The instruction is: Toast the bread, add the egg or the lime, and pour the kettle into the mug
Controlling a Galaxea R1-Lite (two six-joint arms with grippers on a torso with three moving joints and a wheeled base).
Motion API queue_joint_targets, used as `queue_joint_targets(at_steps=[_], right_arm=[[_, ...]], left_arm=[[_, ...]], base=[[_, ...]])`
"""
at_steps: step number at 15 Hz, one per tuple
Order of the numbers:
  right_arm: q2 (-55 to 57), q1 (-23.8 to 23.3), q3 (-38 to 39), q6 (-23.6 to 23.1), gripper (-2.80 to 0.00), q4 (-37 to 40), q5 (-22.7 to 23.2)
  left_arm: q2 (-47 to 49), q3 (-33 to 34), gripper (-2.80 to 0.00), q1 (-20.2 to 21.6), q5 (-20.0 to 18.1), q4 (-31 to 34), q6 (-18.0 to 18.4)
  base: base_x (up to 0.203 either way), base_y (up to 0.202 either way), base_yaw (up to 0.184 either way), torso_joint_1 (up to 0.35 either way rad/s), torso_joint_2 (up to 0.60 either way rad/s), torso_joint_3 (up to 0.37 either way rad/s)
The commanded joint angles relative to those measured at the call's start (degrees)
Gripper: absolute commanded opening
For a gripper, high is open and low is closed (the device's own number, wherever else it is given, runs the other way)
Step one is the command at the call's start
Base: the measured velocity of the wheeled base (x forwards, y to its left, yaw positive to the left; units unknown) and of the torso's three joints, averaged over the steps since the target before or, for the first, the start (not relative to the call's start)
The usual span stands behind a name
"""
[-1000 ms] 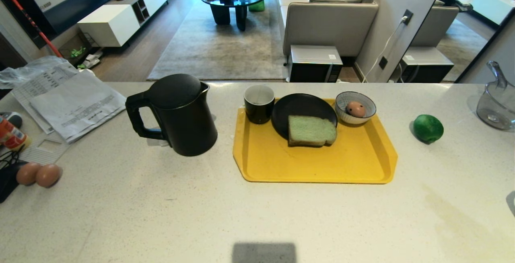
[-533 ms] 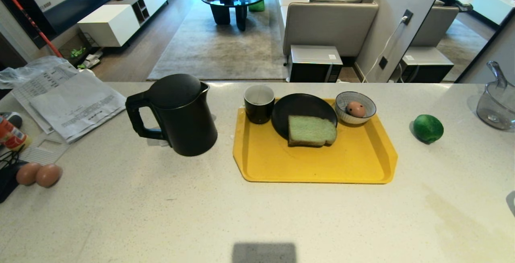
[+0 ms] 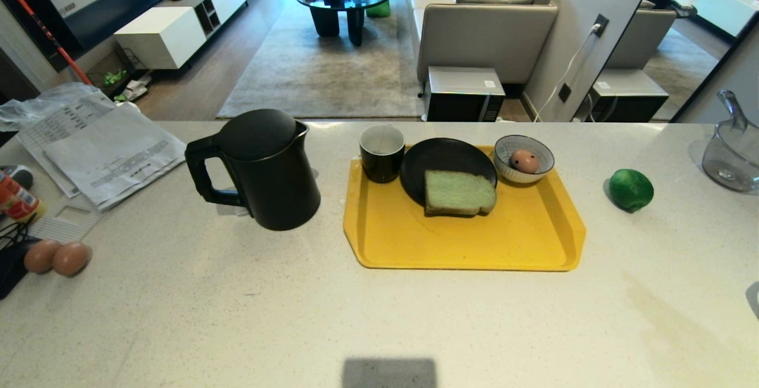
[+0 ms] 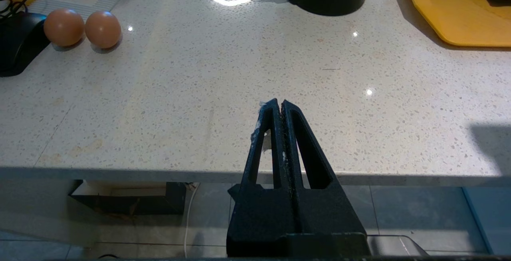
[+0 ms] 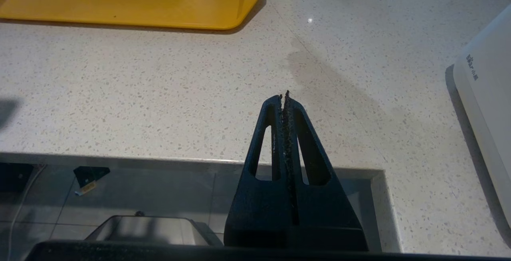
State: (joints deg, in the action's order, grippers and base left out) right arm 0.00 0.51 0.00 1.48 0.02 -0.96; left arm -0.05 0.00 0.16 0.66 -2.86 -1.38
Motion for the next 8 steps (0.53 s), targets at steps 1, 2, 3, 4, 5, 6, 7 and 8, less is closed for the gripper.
queue_joint_targets(at_steps=[1,2,3,4,5,6,7,8], right_arm=[[0.0,0.0,0.0,0.0,-2.80,0.0,0.0],[0.0,0.0,0.0,0.0,-2.80,0.0,0.0],[0.0,0.0,0.0,0.0,-2.80,0.0,0.0],[0.0,0.0,0.0,0.0,-2.80,0.0,0.0],[0.0,0.0,0.0,0.0,-2.80,0.0,0.0],[0.0,0.0,0.0,0.0,-2.80,0.0,0.0],[0.0,0.0,0.0,0.0,-2.80,0.0,0.0],[0.0,0.0,0.0,0.0,-2.80,0.0,0.0]], left_arm=[[-0.1,1.0,-2.80,0.0,0.0,0.0,0.0],[-0.1,1.0,-2.80,0.0,0.0,0.0,0.0],[-0.1,1.0,-2.80,0.0,0.0,0.0,0.0],[-0.1,1.0,-2.80,0.0,0.0,0.0,0.0],[-0.1,1.0,-2.80,0.0,0.0,0.0,0.0],[-0.1,1.0,-2.80,0.0,0.0,0.0,0.0],[-0.1,1.0,-2.80,0.0,0.0,0.0,0.0],[-0.1,1.0,-2.80,0.0,0.0,0.0,0.0]], base=[[0.000,0.000,0.000,0.000,0.00,0.000],[0.000,0.000,0.000,0.000,0.00,0.000],[0.000,0.000,0.000,0.000,0.00,0.000],[0.000,0.000,0.000,0.000,0.00,0.000],[0.000,0.000,0.000,0.000,0.00,0.000],[0.000,0.000,0.000,0.000,0.00,0.000],[0.000,0.000,0.000,0.000,0.00,0.000],[0.000,0.000,0.000,0.000,0.00,0.000]])
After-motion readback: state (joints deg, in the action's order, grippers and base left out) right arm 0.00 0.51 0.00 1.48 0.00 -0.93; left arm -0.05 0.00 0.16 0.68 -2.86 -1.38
